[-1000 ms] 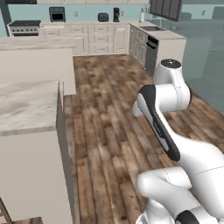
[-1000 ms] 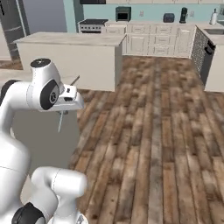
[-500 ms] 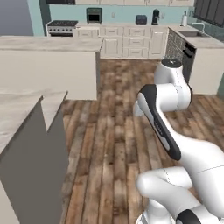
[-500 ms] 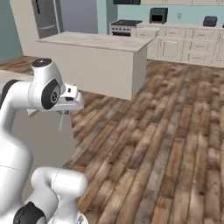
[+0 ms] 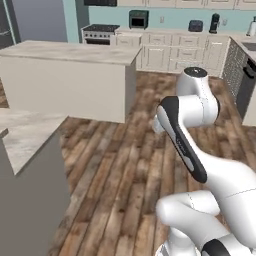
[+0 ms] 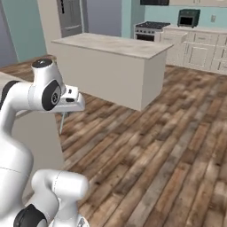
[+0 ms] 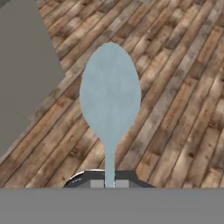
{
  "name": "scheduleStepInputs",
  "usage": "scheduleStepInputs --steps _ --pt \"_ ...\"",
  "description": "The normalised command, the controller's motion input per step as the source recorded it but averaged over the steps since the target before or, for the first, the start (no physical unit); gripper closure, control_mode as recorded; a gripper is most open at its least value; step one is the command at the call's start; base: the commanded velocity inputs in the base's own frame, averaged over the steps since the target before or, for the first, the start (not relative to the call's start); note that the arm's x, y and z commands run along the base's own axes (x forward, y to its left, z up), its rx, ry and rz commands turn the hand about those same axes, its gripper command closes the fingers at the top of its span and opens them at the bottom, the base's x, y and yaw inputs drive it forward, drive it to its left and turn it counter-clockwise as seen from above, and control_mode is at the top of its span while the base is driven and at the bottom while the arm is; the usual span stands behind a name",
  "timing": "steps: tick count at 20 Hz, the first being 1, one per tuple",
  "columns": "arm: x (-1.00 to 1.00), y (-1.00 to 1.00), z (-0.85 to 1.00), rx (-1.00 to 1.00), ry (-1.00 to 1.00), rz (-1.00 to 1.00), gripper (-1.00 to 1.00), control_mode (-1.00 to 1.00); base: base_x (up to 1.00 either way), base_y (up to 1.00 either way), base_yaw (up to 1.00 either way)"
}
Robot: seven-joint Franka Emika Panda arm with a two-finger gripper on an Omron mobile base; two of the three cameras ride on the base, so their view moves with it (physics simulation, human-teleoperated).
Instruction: Pick up the metallic utensils from the counter and place them in the open drawer. Make sure not to pick up any wooden utensils.
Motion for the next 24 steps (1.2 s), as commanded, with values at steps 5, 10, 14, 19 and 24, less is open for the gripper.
scheduleStepInputs --steps 5,10,14,19,24 --pt "0.00 0.00 0.00 0.00 0.00 0.00 1.00 1.00 1.00 -0.99 0.34" --pt "0.00 0.00 0.00 0.00 0.00 0.00 1.00 1.00 1.00 -0.96 0.31" --pt "0.00 0.00 0.00 0.00 0.00 0.00 1.00 1.00 1.00 -0.88 0.19" --pt "0.00 0.00 0.00 0.00 0.00 0.00 1.00 1.00 1.00 -1.00 -0.13" --pt "0.00 0.00 0.00 0.00 0.00 0.00 1.00 1.00 1.00 -1.00 -0.20"
